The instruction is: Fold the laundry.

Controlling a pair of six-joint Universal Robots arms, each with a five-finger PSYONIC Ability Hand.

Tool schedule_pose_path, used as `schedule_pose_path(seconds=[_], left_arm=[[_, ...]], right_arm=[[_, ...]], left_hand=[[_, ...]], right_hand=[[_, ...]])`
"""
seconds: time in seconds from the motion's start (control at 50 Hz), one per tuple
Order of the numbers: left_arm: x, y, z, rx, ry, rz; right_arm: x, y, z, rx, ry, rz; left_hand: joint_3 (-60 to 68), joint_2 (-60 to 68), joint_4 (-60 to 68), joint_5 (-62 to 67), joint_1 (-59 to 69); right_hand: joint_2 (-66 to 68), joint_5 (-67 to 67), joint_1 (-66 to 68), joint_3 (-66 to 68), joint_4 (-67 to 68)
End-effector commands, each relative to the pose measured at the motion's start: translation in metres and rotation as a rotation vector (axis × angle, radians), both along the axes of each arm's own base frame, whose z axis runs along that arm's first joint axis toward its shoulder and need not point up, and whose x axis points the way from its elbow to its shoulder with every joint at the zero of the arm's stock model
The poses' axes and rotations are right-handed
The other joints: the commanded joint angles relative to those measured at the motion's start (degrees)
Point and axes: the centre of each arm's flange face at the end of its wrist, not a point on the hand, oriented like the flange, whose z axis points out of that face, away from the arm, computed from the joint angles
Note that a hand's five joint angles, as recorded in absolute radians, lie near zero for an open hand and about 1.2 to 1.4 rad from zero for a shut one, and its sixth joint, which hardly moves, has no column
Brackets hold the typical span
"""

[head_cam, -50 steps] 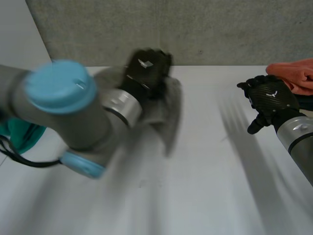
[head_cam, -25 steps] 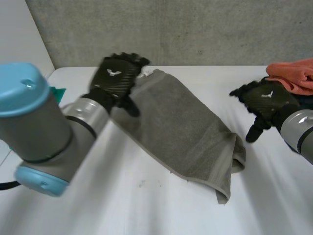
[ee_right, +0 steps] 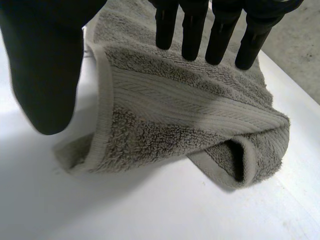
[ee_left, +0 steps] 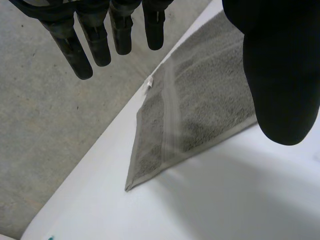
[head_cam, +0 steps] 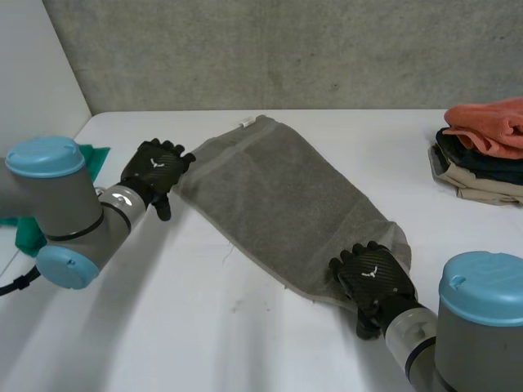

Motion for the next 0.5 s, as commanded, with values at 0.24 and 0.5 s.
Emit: schedule_pose_path(seconds=[0.24, 0.5], left_arm=[[-0.005, 0.035, 0.031, 0.037, 0.135, -0.016], [-0.01, 0.055, -0.006, 0.167, 0.137, -0.025]], right_arm=[[0.014, -0.041, 0.059, -0.327, -0.077, 0.0], [0.023, -0.015, 0.164, -0.413, -0.144, 0.071]], left_hand=[[-0.35, -0.24, -0.05, -0.29, 0.39], [-0.52, -0.41, -0.22, -0.46, 0.23]], right_hand=[[60.51, 60.08, 60.54, 60.37, 60.49], [60.51, 60.08, 60.54, 60.37, 60.49]])
